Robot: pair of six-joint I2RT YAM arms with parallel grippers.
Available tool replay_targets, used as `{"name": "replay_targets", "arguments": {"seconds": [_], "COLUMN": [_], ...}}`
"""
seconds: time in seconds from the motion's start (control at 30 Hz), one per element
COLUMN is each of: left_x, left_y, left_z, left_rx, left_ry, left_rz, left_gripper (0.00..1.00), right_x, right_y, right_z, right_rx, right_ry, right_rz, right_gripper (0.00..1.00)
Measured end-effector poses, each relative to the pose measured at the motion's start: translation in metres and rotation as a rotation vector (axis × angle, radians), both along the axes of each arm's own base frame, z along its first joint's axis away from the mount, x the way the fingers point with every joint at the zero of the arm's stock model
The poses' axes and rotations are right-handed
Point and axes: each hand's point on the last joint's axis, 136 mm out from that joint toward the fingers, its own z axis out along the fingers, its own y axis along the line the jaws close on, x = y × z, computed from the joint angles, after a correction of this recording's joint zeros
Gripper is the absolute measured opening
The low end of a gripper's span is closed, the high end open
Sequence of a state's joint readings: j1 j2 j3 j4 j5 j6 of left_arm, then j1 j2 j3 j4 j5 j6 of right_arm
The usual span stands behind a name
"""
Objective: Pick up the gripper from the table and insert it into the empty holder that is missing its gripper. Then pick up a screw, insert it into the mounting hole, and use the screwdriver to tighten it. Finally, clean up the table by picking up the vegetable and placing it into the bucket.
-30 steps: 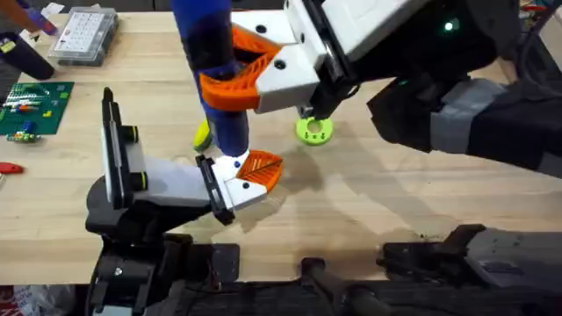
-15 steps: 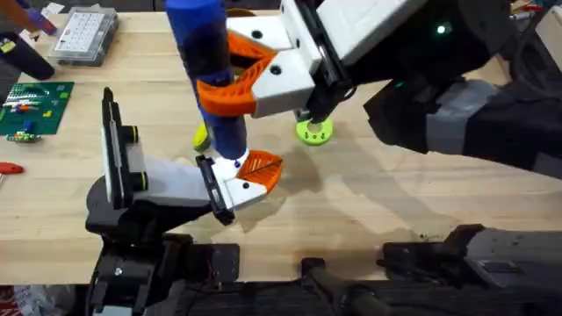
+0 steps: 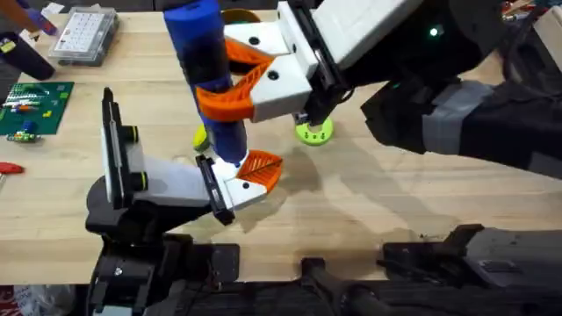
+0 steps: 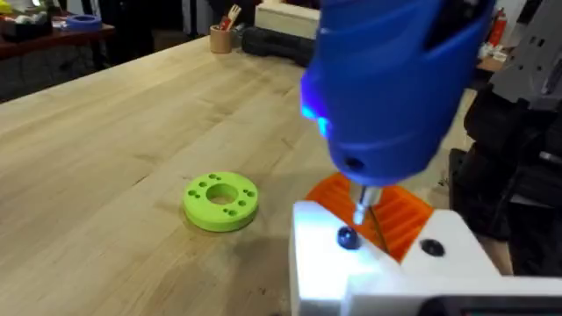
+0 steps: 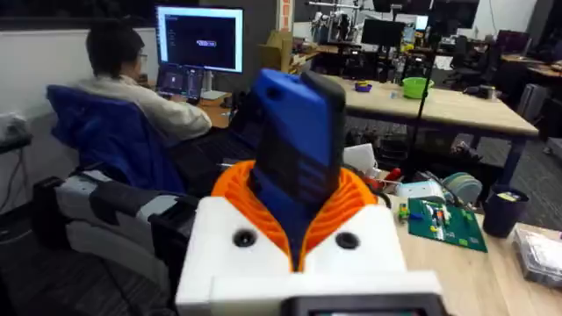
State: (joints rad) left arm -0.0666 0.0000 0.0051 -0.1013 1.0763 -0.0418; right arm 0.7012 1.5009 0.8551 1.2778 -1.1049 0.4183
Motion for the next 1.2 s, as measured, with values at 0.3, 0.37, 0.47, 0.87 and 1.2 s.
{"name": "replay_targets", "arguments": {"seconds": [0.3,0.37,0.47,0.87,1.2], "left_x": [0.0,0.0,0.0,0.0,0.0], "left_y": [0.0,0.0,0.0,0.0,0.0], "left_z": [0.0,0.0,0.0,0.0,0.0], "left_rx": [0.0,0.0,0.0,0.0,0.0], "left_ry": [0.0,0.0,0.0,0.0,0.0], "left_rz": [0.0,0.0,0.0,0.0,0.0], "left_gripper": [0.004,0.004,0.004,0.004,0.004], "right_x": [-0.0003,-0.0003,-0.0004,-0.0033,-0.0035], "right_y": [0.0002,0.0002,0.0002,-0.0005,-0.0005], "right_z": [0.0,0.0,-0.0001,-0.0017,-0.002], "right_rx": [0.0,0.0,-0.001,-0.008,-0.009], "right_ry": [0.0,0.0,0.0,-0.007,-0.009], "right_rz": [0.001,0.001,0.001,0.018,0.02], "right_gripper": [0.024,0.024,0.024,0.024,0.024]}}
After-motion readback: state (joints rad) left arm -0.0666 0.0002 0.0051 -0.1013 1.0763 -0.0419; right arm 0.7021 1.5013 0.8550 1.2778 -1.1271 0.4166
